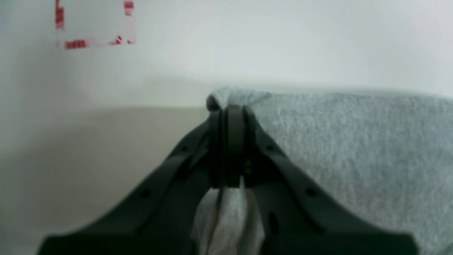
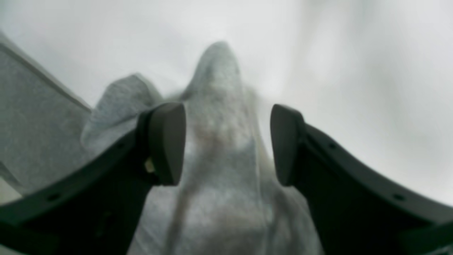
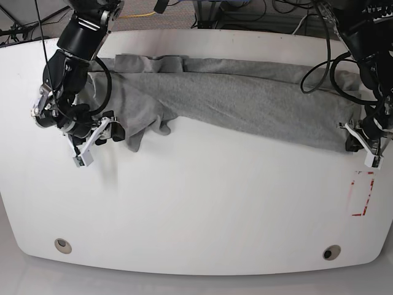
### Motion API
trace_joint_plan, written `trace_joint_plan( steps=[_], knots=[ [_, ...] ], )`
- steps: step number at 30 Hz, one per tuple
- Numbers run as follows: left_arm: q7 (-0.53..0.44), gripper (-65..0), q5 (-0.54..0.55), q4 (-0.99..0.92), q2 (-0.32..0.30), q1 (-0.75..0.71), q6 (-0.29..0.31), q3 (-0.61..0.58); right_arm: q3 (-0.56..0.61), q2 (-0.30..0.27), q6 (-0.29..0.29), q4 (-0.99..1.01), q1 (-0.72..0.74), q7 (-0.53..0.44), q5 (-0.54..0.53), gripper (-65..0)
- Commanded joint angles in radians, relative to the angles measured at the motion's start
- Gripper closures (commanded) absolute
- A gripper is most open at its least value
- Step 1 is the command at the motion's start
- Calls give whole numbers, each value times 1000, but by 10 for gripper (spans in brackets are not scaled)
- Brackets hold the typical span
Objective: Fold the T-shirt properly
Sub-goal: 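Release and reposition both grippers at the folded shirt's edge, then pull the folded edge with both grippers toward the robot, spreading the shirt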
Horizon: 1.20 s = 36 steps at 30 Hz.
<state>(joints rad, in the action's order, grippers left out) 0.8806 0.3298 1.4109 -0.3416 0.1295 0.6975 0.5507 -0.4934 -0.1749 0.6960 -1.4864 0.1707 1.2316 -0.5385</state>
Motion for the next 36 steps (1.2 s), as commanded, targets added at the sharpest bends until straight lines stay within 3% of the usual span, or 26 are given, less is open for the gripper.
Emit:
trace_joint_plan(
  steps=[1, 6, 14, 17, 21, 23, 36],
  knots=[
    [-22, 0, 12, 41, -23, 11, 1, 6, 22, -16, 2, 22, 28, -32, -19, -376],
    [-22, 0, 12, 49, -23, 9, 1, 6, 40, -13, 2, 96, 30, -91, -19, -474],
    [-22, 0, 12, 49, -23, 11, 1, 6, 118, -16, 2, 140, 22, -138, -19, -466],
    [-22, 0, 12, 49, -23, 11, 1, 6, 121, -13, 2, 146, 22, -158, -19, -358],
    [-22, 0, 12, 49, -23, 12, 1, 6, 123, -16, 2, 180, 30, -183, -18, -87],
    [-22, 0, 12, 49, -23, 14, 1, 6, 123, -18, 2, 195, 33, -183, -18, -8],
    [-24, 0, 12, 146, -23, 83, 1, 6, 124, -104, 2, 79, 112, -145, -25, 0]
  ],
)
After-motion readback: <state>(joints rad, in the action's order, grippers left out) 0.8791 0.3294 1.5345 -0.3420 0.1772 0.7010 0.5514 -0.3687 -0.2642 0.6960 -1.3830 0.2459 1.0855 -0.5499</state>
